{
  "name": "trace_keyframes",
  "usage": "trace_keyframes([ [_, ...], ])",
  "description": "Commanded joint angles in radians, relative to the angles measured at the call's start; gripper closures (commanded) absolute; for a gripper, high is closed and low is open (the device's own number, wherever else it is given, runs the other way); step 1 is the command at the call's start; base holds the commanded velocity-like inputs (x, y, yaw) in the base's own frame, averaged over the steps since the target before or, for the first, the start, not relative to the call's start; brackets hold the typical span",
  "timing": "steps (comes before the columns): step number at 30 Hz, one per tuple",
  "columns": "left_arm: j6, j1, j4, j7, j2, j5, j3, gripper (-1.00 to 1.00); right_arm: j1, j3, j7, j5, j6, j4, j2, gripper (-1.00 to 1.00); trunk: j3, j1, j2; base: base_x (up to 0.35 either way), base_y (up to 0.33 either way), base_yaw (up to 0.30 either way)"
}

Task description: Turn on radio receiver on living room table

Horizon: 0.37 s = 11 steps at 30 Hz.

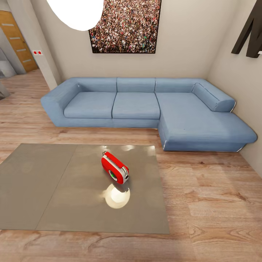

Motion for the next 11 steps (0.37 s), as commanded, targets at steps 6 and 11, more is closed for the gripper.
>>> trace_keyframes([
  [6, 0.0, 0.0, 0.0, 0.0, 0.0, 0.0, 0.0, 1.0, 0.0, 0.0, 0.0, 0.0, 0.0, 0.0, 0.0, -1.0, 0.0, 0.0, 0.0, 0.0, 0.0, 0.0],
  [11, 0.0, 0.0, 0.0, 0.0, 0.0, 0.0, 0.0, 1.0, 0.0, 0.0, 0.0, 0.0, 0.0, 0.0, 0.0, -1.0, 0.0, 0.0, 0.0, 0.0, 0.0, 0.0],
])
